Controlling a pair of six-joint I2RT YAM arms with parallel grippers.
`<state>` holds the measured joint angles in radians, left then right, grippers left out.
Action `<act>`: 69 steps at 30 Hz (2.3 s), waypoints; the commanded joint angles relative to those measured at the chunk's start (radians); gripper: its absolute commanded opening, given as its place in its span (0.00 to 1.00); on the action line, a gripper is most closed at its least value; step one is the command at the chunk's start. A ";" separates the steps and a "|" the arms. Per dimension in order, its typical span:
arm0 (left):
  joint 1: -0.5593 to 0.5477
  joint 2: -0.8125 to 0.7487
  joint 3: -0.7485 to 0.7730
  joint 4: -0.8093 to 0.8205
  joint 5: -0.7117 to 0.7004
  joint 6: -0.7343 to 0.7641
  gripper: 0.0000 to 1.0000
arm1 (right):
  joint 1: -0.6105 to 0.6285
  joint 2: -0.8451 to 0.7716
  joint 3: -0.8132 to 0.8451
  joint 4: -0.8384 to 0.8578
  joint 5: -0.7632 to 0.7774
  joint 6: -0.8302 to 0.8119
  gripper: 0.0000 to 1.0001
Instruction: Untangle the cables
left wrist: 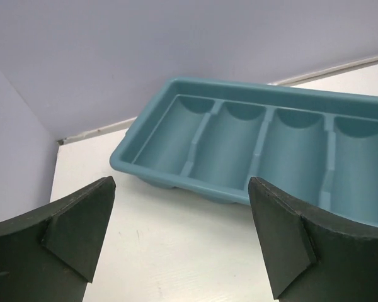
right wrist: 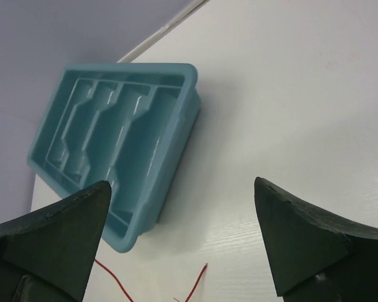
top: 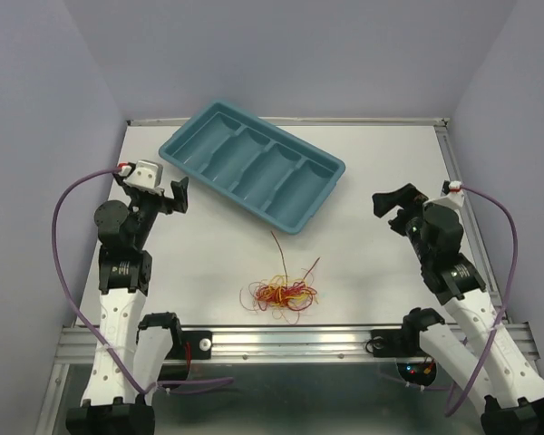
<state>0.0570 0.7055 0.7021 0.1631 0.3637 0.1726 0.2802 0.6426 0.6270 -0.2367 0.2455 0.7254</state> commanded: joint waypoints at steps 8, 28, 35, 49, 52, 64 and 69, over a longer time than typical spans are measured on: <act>0.000 -0.055 -0.147 0.112 0.081 0.037 0.99 | 0.086 0.270 0.097 0.068 -0.600 -0.288 1.00; -0.006 -0.141 -0.210 0.090 0.408 0.168 0.99 | 0.817 0.880 0.359 -0.167 -0.153 -0.425 0.79; -0.008 -0.107 -0.207 0.082 0.435 0.185 0.99 | 0.843 0.976 0.390 -0.191 -0.181 -0.438 0.43; -0.377 -0.121 -0.277 0.003 0.472 0.360 0.99 | 0.847 0.502 0.241 0.063 -0.275 -0.449 0.01; -0.485 -0.092 -0.276 0.010 0.440 0.367 0.99 | 0.847 0.485 0.235 0.071 -0.267 -0.452 0.01; -0.713 0.069 -0.277 0.035 0.366 0.424 0.99 | 0.846 0.454 0.208 0.152 -0.296 -0.443 0.01; -0.769 0.095 -0.280 0.015 0.376 0.458 0.96 | 0.847 0.405 0.181 0.183 -0.295 -0.439 0.01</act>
<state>-0.6785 0.7883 0.4320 0.1654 0.7280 0.5846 1.1206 1.1069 0.8326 -0.1619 -0.0391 0.2871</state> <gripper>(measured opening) 0.985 0.021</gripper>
